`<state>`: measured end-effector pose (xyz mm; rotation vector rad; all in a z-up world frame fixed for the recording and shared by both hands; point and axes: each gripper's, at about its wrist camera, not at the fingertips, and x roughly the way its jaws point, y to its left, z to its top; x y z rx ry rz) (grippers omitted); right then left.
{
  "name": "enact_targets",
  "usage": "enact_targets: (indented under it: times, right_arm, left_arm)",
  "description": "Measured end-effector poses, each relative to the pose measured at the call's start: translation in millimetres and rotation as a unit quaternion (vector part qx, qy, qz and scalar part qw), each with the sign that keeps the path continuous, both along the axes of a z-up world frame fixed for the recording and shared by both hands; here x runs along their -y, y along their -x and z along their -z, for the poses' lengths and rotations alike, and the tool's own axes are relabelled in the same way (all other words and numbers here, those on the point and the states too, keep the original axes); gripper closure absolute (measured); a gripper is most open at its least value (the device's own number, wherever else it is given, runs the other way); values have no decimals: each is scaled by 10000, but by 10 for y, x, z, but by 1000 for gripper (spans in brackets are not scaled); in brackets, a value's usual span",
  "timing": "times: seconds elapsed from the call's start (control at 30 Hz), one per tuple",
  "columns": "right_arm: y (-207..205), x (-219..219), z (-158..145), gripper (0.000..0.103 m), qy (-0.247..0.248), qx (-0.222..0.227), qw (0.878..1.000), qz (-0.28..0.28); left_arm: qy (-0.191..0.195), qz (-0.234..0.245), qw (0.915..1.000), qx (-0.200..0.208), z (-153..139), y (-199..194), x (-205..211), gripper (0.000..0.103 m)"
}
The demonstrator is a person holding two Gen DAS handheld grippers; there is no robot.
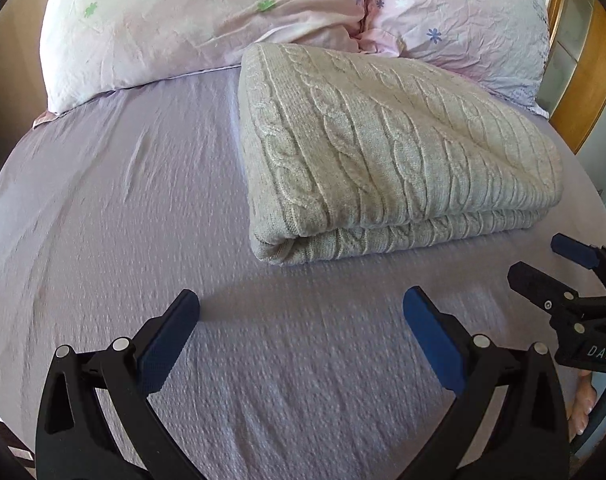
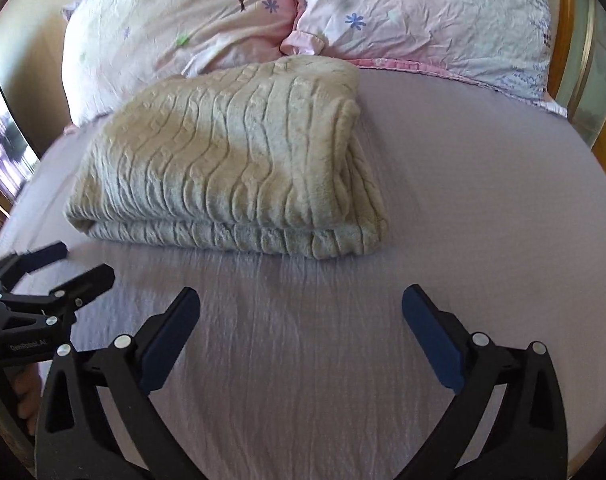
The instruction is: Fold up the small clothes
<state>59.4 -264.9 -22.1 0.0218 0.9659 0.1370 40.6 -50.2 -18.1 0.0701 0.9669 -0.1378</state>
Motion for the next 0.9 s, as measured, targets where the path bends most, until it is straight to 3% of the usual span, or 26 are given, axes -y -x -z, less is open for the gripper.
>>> enact_targets:
  times: [0.07, 0.27, 0.5, 0.9]
  right_arm:
    - [6, -112, 33, 2, 418, -39, 9991, -67]
    - [30, -136, 23, 2, 373, -120, 9991, 175]
    - [85, -116, 40, 2, 352, 155, 9991, 168]
    - [58, -84, 22, 2, 346, 187, 9991, 149]
  left_arm:
    - [-187, 65, 9998, 16, 14, -2, 35, 1]
    - [-145, -6, 9998, 108, 17, 0, 4, 1]
    - [-137, 148, 9996, 199, 16, -18, -11, 1]
    - [-134, 114, 9995, 245, 16, -19, -8, 1]
